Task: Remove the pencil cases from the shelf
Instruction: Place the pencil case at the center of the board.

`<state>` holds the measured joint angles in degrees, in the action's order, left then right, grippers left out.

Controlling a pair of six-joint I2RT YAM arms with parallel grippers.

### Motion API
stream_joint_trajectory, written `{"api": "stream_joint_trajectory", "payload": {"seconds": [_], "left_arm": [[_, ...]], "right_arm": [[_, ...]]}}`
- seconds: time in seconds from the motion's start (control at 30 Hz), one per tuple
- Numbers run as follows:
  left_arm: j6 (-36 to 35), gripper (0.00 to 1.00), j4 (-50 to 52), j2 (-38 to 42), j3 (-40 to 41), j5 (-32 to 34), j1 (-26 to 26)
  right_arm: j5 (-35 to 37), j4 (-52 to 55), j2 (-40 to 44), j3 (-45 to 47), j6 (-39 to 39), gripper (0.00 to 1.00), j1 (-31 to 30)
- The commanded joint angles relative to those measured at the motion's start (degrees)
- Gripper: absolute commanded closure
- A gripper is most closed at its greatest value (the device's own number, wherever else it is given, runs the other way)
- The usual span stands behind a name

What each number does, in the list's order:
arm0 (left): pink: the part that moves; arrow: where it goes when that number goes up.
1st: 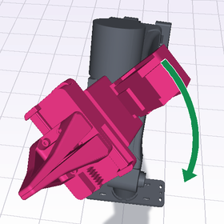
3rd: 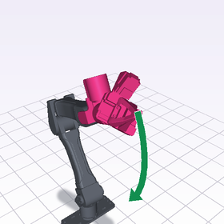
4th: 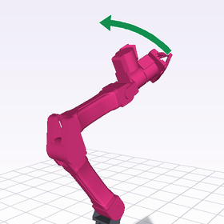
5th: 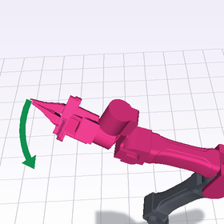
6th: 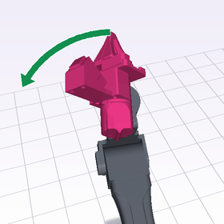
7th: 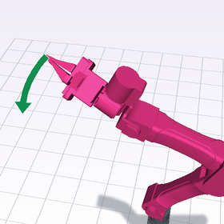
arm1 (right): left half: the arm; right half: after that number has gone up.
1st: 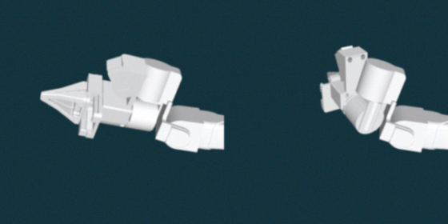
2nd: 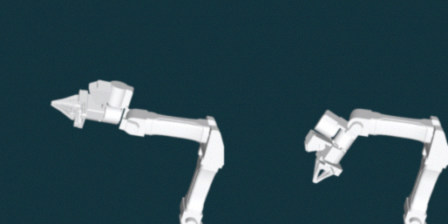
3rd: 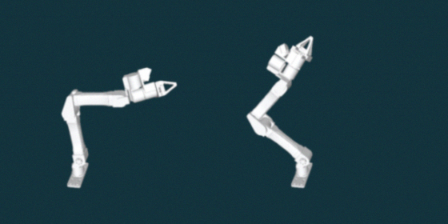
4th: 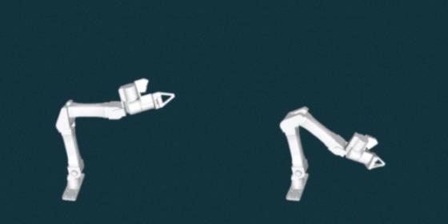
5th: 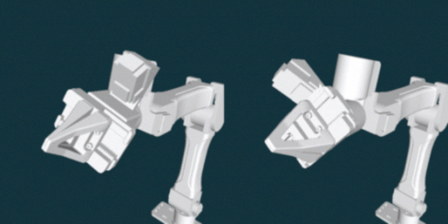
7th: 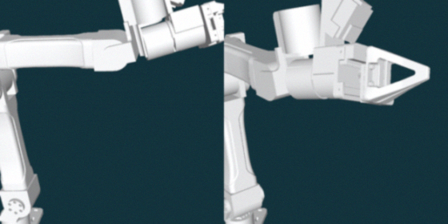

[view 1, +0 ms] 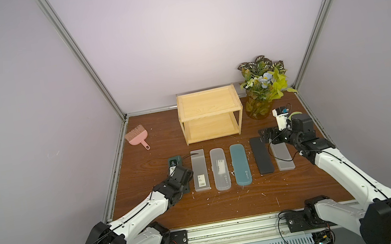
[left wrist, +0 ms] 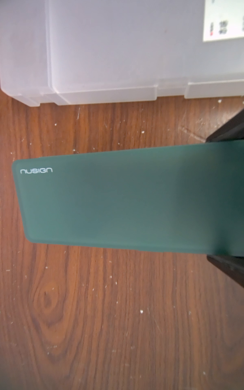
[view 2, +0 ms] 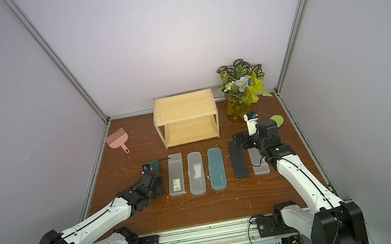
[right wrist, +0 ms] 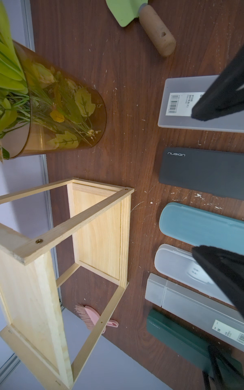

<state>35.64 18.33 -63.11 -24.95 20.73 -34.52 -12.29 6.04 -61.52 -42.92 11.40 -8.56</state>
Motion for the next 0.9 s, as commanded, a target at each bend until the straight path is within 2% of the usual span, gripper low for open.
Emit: {"api": "stream_joint_trajectory", "payload": {"seconds": [0.0, 0.13, 0.23, 0.47, 0.73, 0.87], "left_arm": [[-0.5, 0.5, -2.5, 0.4, 0.8, -0.7, 0.8], [-0.4, 0.48, -2.6, -0.6, 0.8, -1.0, 0.9], [-0.2, 0.43, -2.4, -0.9, 0.7, -0.8, 0.9], [0.0, 0.18, -2.0, -0.9, 0.6, -0.7, 0.9], [0.4, 0.02, -0.7, 0.0, -0.4, 0.2, 0.9], [0.3, 0.01, 0.2, 2.7, -4.2, 0.2, 1.0]], "right_arm": [[-0.5, -1.6, 0.1, 0.1, 0.4, 0.01, -0.3], [-0.3, -1.5, 0.0, 0.1, 0.3, 0.01, -0.2], [-0.3, -1.3, -0.1, 0.1, 0.4, 0.01, -0.2], [-0.2, -1.3, -0.3, 0.0, 0.2, 0.01, -0.3], [0.0, -1.3, -0.2, 0.1, 0.3, 0.01, -0.2], [-0.1, -1.6, -0.3, 0.1, 0.3, 0.01, -0.3]]}}
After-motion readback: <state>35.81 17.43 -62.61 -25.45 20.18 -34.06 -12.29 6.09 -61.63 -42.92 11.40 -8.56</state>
